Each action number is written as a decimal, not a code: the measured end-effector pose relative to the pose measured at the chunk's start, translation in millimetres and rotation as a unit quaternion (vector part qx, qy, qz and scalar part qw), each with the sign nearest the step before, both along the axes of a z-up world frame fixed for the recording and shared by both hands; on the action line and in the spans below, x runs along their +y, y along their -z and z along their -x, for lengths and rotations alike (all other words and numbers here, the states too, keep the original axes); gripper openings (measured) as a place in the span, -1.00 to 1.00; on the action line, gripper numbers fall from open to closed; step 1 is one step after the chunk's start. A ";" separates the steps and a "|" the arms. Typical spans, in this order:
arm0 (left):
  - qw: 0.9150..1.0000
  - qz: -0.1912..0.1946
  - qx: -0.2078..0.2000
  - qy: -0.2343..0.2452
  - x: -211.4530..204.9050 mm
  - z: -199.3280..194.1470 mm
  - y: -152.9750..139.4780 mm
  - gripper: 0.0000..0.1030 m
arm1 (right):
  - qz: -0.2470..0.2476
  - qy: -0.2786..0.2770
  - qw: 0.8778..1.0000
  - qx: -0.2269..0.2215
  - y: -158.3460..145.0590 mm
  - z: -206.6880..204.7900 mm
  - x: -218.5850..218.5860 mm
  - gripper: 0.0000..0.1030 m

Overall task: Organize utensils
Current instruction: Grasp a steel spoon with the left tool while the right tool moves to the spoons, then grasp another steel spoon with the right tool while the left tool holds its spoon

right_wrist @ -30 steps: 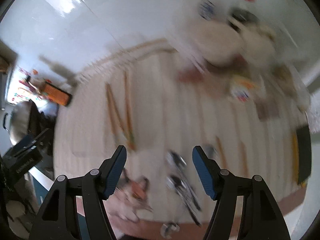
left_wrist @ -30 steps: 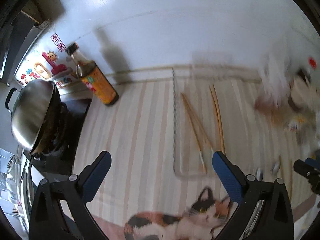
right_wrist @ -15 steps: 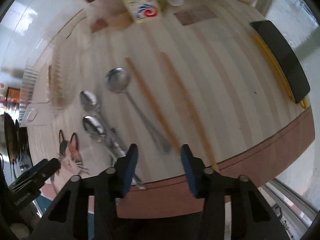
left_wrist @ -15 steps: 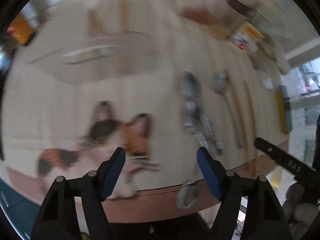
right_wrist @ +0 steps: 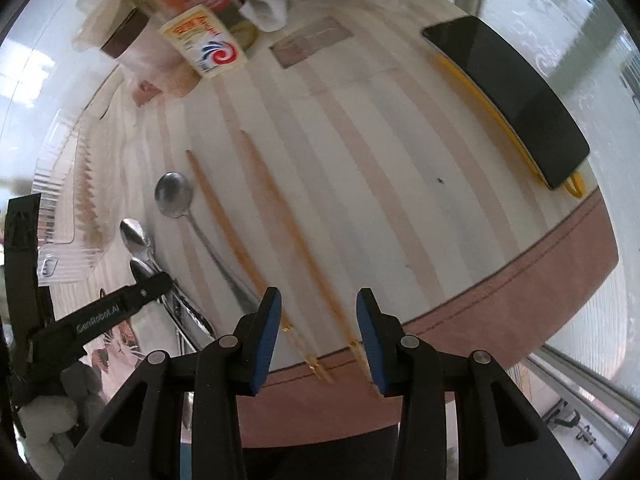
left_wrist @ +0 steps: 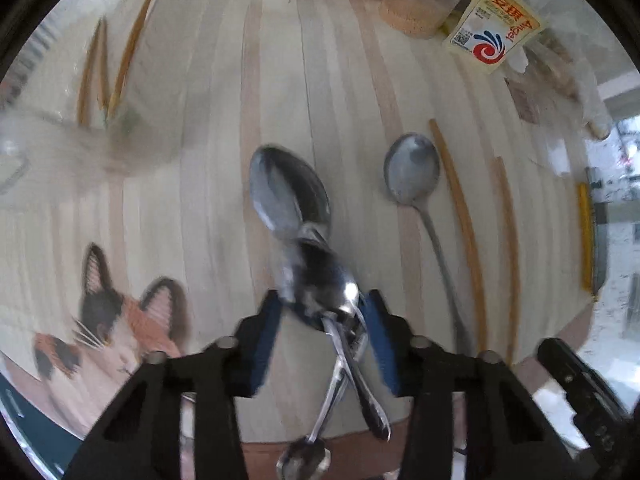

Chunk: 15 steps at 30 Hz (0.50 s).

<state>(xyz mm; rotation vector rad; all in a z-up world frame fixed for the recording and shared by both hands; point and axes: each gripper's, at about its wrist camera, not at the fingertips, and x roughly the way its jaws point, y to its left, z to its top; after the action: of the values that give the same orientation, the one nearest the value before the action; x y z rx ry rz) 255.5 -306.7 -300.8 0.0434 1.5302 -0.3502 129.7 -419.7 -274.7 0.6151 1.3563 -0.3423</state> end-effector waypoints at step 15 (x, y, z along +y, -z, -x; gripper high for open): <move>0.997 -0.052 -0.044 0.020 30.8 -0.5 -16.7 -0.38 | -0.017 -0.039 0.999 -0.009 0.8 -16.5 14.8 -0.20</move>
<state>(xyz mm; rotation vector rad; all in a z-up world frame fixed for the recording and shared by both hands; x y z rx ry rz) 256.0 -275.8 -284.1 0.1698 1.4612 -0.2957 146.2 -404.9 -275.6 0.5911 1.3684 -0.2502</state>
